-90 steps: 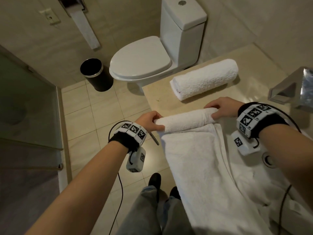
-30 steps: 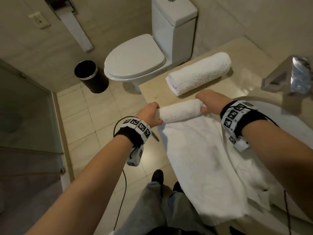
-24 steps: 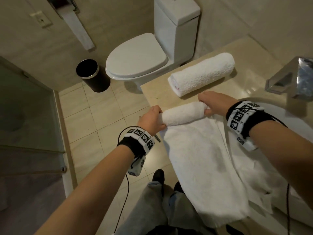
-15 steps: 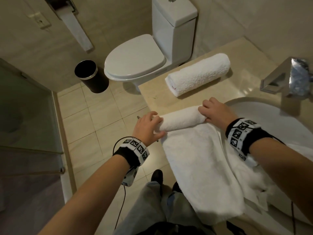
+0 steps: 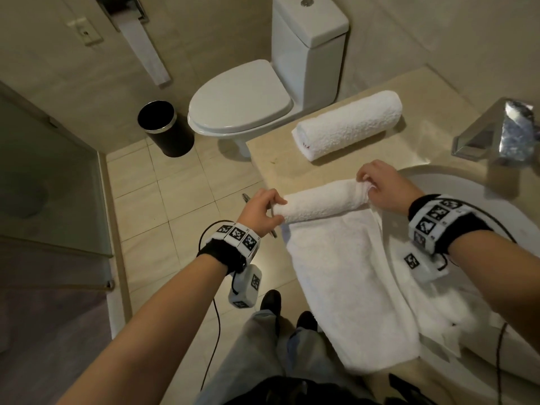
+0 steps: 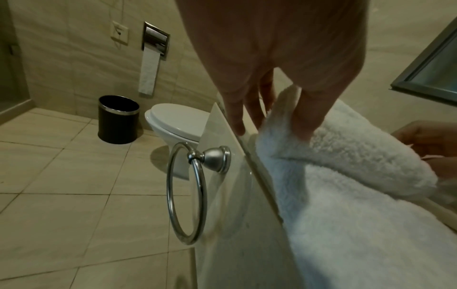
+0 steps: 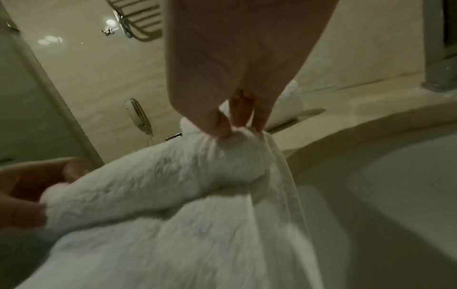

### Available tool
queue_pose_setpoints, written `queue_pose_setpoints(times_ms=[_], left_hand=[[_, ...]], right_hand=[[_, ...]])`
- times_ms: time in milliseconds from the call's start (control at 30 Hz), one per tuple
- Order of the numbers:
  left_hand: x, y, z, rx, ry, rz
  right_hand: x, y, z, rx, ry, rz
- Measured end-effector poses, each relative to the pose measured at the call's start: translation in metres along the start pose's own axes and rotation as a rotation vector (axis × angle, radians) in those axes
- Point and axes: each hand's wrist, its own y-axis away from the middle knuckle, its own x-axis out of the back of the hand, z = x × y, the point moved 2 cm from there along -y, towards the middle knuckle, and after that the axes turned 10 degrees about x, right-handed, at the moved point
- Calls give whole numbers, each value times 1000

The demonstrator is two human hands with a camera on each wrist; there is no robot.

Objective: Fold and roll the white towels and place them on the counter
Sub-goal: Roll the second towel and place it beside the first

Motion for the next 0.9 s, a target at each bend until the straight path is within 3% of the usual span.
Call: queue_pose_setpoints(times_ms=[133,267,467,667,900], left_hand=[[5,-2,4,9,-90,-38],[6,-5,6,3,-170,-71],[-2,-2,3,-68,-264,-97],[-11,12,-4,-288,-291,-15],[-8,26,-5,-397,-531,-50]], right_hand=[[10,-23,12,-149,136,-388],[14,-27,11,-158,190,-535],[6,-7,-5,-103,96,-442],[-8,21,-10,76,244,-260],[-19,47,-24,188,490,-126]])
